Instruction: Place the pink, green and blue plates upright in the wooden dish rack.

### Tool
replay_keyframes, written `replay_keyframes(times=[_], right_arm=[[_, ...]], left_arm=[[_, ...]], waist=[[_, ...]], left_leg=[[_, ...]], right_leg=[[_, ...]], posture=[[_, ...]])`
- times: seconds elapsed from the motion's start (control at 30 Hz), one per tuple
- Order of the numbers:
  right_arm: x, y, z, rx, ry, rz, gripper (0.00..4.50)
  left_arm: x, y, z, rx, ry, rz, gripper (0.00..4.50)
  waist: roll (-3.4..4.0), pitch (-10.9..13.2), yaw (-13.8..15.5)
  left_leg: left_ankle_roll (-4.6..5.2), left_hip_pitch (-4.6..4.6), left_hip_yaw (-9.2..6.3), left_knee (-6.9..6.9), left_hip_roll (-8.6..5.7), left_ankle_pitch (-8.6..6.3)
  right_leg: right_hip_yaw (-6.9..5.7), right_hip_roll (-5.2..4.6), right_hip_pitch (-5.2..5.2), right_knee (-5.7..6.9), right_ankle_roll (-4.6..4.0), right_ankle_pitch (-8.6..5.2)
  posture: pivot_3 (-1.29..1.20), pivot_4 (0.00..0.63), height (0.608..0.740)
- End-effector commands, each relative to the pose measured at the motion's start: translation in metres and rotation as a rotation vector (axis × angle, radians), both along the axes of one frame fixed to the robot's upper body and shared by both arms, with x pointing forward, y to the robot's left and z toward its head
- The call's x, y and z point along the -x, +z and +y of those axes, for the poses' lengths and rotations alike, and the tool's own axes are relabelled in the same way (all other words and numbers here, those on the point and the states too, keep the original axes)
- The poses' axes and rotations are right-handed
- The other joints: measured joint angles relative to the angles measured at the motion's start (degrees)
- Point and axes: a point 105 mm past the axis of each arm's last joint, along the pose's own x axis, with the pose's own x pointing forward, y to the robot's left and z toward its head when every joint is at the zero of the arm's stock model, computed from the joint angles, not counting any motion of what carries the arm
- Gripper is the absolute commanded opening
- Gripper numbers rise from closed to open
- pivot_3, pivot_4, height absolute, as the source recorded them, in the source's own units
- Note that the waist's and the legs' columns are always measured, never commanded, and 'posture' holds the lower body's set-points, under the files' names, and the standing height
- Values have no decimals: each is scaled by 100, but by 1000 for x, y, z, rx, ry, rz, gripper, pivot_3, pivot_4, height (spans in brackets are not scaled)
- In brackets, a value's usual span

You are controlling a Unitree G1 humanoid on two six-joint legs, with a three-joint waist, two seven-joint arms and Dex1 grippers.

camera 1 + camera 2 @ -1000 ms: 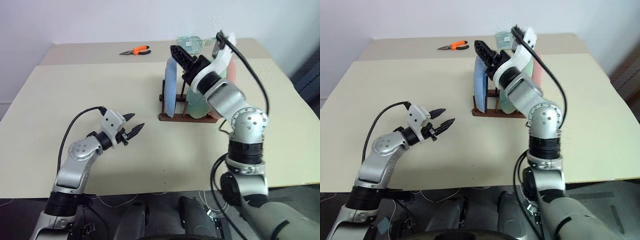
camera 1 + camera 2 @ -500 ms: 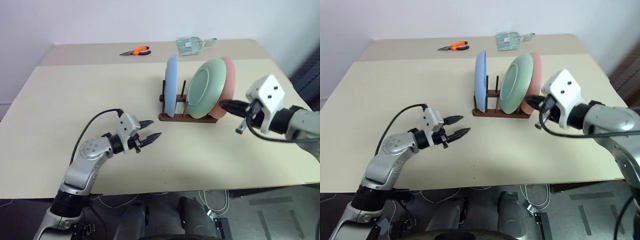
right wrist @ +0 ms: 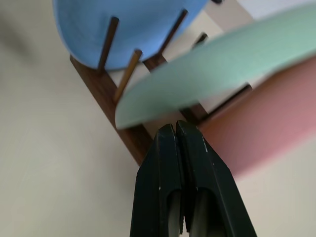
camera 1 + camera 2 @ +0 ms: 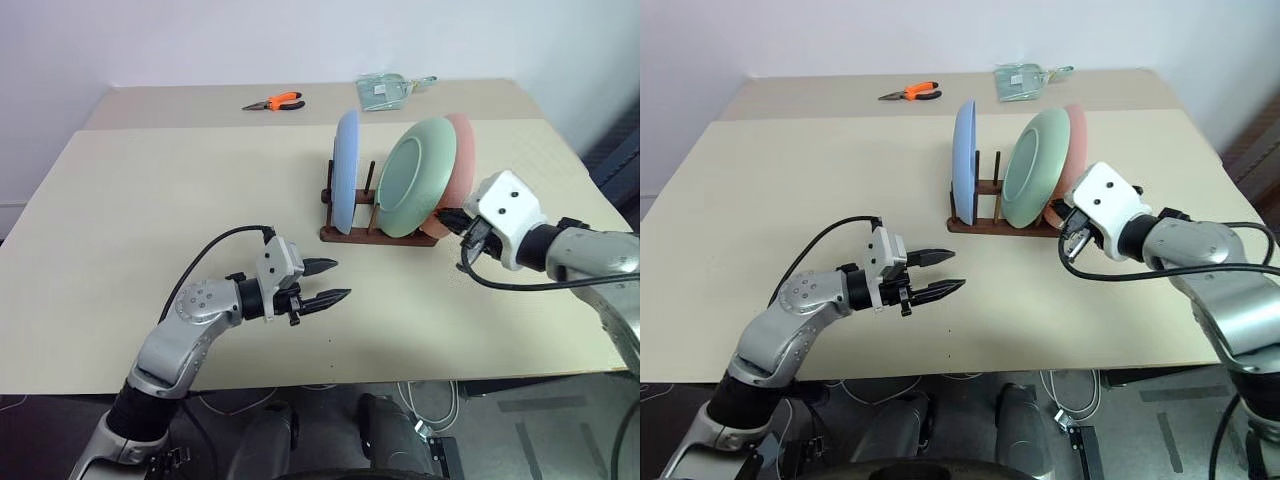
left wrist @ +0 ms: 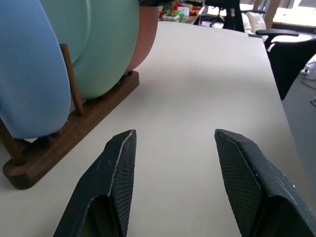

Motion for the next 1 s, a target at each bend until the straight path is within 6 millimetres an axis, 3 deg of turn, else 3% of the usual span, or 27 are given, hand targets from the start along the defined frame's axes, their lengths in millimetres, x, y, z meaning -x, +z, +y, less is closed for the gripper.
replay_keyframes(times=[0.03,0.2,0.4,0.57,0.7,0.77,0.87,1.0], right_arm=[[-1,19,13,-4,61,-97,21],[-2,24,12,3,67,-122,21],[12,19,-34,53,-9,-61,21],[37,3,-67,-84,-27,73,21],[30,-11,-100,-218,-134,80,21],[25,-20,-107,-250,-161,81,21],[19,-31,-108,-263,-164,86,21],[11,-35,-102,-273,-147,83,21]], left_arm=[[4,9,1,12,2,-38,2570],[3,9,2,10,13,-36,2570],[-8,7,16,-6,80,-42,2570],[-34,-1,65,-70,281,-64,2570],[-46,-5,112,-147,451,-95,2570],[-45,-8,133,-184,518,-107,2570],[-40,-9,148,-192,561,-113,2570],[-33,-10,152,-182,589,-112,2570]], waist=[[0,0,1],[-3,1,34],[-7,3,156],[-7,4,105],[-9,4,58],[-7,4,57],[-5,5,74],[-5,5,102]], left_leg=[[0,0,0,0,-1,0],[0,0,-4,2,-2,0],[0,-1,-10,3,-5,0],[0,7,-9,3,-3,0],[0,14,1,4,2,0],[0,18,1,2,3,0],[0,14,0,1,1,0],[0,13,0,4,0,0]], right_leg=[[0,0,0,0,-2,2],[-1,0,2,1,-11,7],[-3,0,4,2,-16,10],[-4,3,10,6,-16,10],[-2,5,11,8,-5,4],[-2,5,12,8,-7,4],[-1,2,10,8,-20,13],[0,1,10,8,-21,15]], posture=[[0,150,740],[0,150,740],[0,150,740],[0,150,740],[0,150,740],[0,150,740],[0,150,740],[0,150,740]])
